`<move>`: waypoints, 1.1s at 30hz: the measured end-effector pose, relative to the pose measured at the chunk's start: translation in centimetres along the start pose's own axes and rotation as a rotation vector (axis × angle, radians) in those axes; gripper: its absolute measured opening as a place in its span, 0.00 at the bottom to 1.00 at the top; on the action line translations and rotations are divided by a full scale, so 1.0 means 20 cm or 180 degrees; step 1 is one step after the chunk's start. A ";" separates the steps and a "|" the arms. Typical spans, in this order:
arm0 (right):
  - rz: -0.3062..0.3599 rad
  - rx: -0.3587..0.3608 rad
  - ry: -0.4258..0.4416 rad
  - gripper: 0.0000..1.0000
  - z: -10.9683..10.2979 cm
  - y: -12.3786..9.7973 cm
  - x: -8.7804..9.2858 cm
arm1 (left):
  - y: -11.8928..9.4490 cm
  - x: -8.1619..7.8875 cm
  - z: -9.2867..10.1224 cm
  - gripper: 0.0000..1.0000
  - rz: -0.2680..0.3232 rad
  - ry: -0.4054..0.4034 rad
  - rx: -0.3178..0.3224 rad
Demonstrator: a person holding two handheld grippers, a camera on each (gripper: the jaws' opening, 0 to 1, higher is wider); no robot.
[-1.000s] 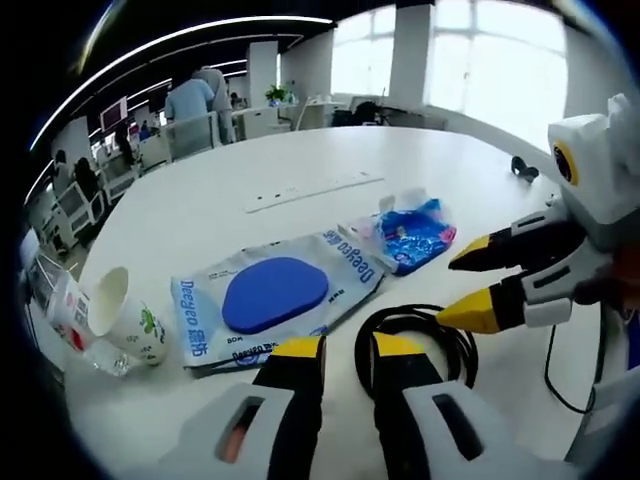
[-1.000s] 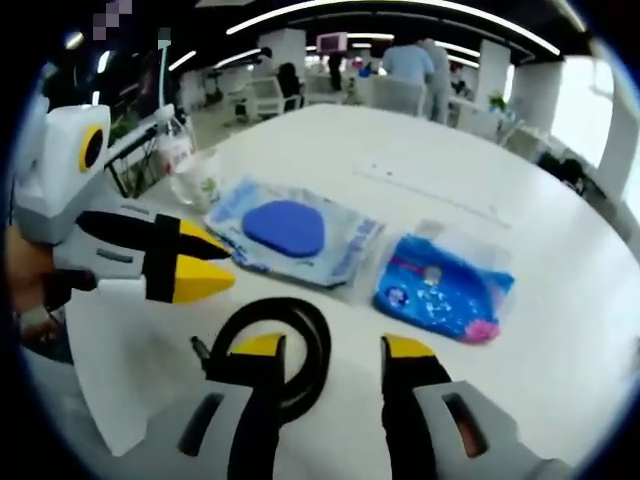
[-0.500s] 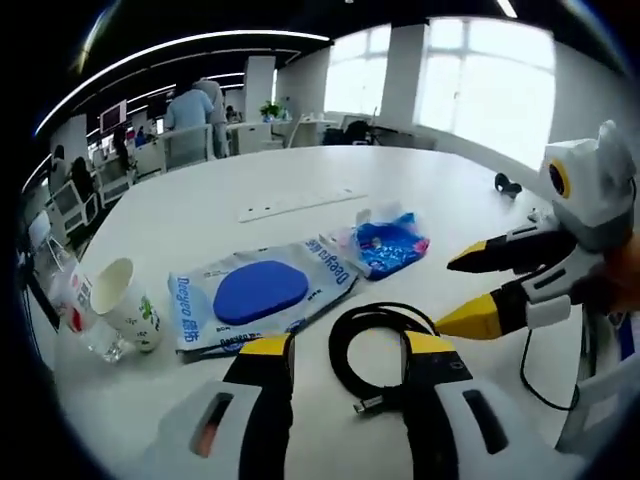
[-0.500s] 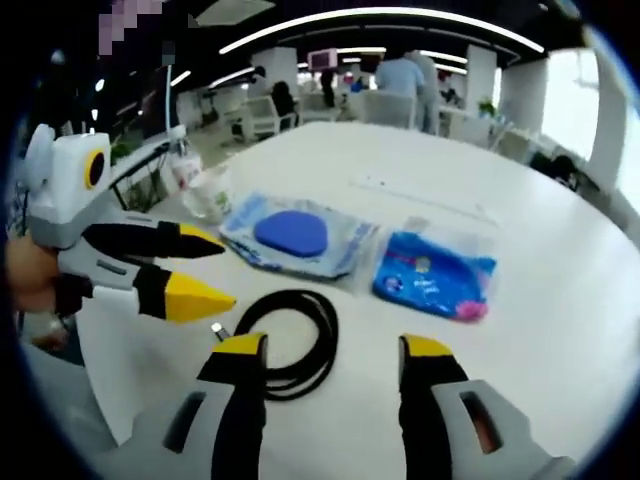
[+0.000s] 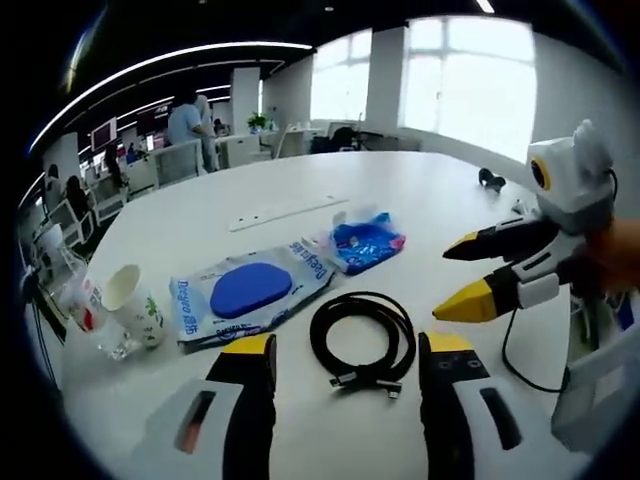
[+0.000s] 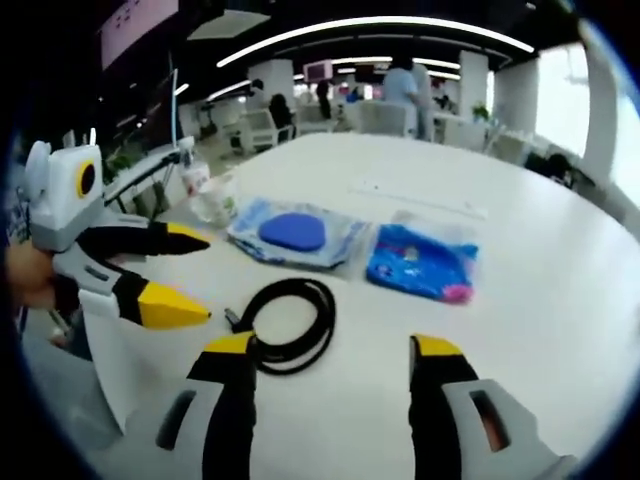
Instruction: Arrange the tabletop items into an orderly group along one side of the table until the central work area is clear of visible clutter.
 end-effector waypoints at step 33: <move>0.0047 -0.0160 -0.0279 0.86 -0.09 -0.19 0.18 | -0.20 0.16 0.10 0.85 0.0048 0.0088 -0.0039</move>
Point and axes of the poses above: the point that each gripper's makers call its tool centre point, and the gripper's own axes: y roughly forward along the fingers, z roughly to its right, x roughly out of its underside, the point moved 5 cm from there along -y, roughly backward along the fingers, and after that the axes turned 14 degrees about -z, right-handed, at the moved point
